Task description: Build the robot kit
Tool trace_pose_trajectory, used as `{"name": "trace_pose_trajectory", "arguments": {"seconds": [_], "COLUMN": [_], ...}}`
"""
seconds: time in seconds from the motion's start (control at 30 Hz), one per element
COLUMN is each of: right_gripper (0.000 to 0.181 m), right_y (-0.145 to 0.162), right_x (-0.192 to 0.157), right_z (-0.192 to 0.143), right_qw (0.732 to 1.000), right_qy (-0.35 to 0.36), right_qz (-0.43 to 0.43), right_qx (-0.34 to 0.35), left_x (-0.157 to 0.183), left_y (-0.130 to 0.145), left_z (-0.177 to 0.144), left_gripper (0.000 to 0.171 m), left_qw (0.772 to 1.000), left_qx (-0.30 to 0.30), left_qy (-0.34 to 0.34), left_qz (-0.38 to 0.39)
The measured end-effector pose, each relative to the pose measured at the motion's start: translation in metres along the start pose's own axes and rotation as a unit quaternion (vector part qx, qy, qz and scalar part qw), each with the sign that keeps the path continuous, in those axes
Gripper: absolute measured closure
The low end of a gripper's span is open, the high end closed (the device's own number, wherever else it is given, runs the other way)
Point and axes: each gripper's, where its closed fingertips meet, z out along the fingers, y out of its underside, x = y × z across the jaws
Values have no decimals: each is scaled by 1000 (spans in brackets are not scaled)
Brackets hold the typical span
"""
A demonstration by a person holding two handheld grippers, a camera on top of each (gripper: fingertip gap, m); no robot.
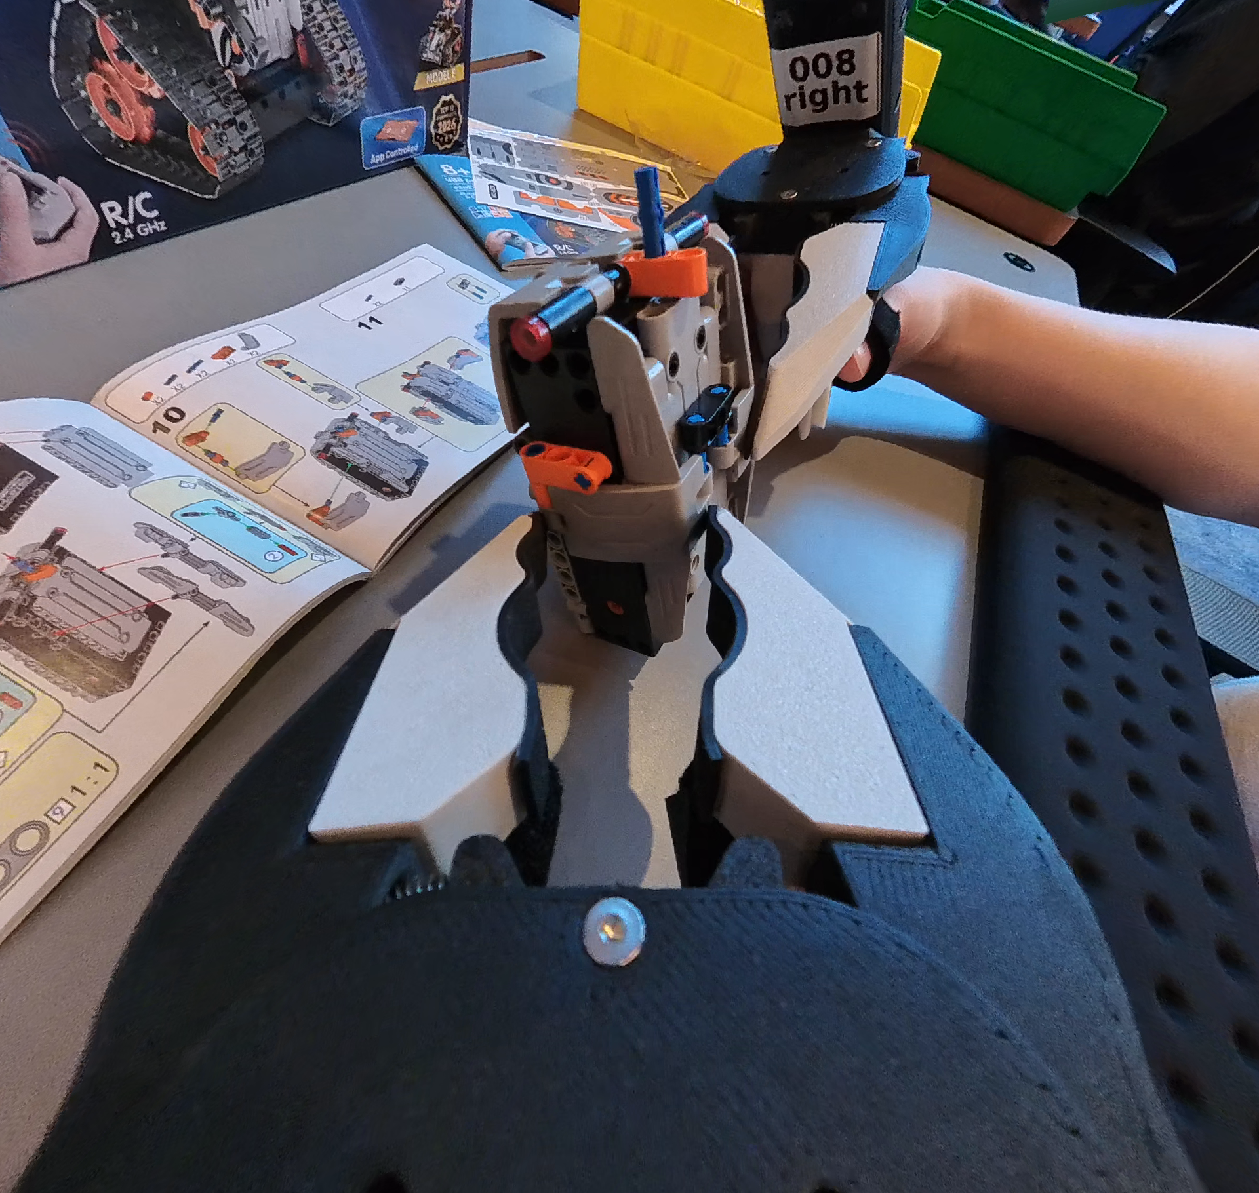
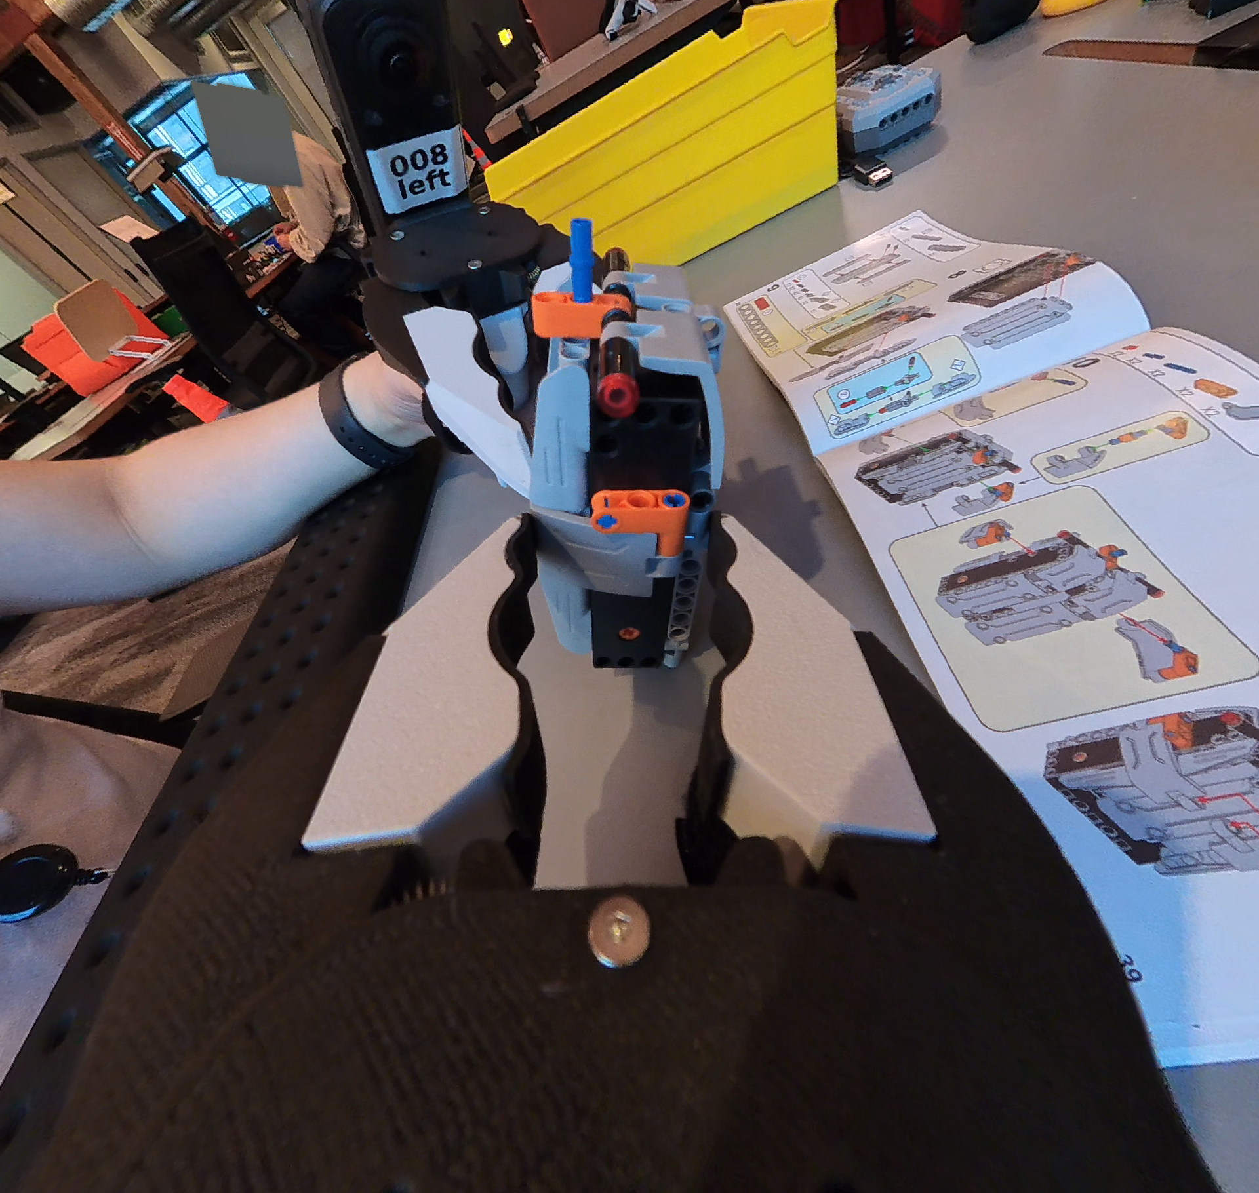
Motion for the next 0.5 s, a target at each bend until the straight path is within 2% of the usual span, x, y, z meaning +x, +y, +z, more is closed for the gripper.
{"name": "trace_pose_trajectory", "arguments": {"seconds": [0.2,0.27,0.33,0.4,0.5], "right_gripper": [132,131,131,131,132], "right_y": [0,0,0,0,-1], "right_x": [-1,-1,0,1,1], "right_z": [1,1,1,1,1], "right_qw": [1000,1000,1000,1000,1000], "right_qy": [-1,-2,-2,-3,-3], "right_qz": [-2,0,4,7,12], "right_qx": [0,1,2,3,3], "left_x": [1,-1,-5,1,26], "left_y": [-6,-13,-20,-31,-40], "left_z": [-11,-25,-41,-53,-49], "left_gripper": [125,123,122,123,124], "left_qw": [1000,999,992,975,926], "left_qx": [12,27,31,32,-2], "left_qy": [-8,-37,-95,-155,-207], "left_qz": [2,22,73,155,315]}}
